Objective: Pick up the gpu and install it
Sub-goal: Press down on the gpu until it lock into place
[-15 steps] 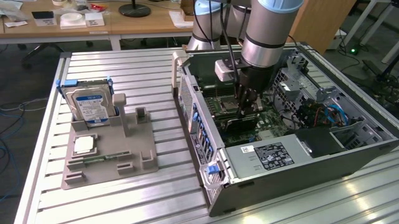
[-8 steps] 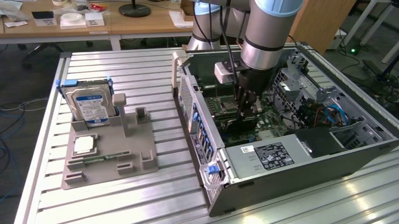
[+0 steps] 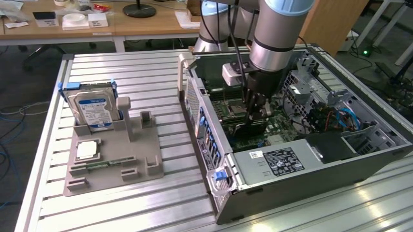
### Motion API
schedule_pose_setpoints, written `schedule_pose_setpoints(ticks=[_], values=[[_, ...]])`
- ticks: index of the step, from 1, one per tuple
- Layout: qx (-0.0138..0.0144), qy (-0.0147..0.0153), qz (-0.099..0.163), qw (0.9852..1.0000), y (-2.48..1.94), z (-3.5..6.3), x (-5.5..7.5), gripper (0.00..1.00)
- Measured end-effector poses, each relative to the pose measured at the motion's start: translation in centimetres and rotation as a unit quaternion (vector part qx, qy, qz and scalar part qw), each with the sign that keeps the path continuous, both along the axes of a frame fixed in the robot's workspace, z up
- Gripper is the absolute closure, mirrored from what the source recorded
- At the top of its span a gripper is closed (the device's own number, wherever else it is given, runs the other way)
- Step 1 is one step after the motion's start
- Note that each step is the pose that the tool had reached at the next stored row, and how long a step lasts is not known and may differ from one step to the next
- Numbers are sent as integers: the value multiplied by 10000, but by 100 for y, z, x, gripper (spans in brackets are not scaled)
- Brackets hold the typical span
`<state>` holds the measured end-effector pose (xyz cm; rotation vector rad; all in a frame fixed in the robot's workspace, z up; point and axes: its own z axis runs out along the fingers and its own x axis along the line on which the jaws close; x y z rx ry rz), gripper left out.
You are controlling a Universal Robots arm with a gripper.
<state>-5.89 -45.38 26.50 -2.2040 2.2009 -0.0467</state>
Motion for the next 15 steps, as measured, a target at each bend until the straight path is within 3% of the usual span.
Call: schedule_pose_setpoints(ticks=[15], values=[[1,-2,0,10000,1,5,-152,89]])
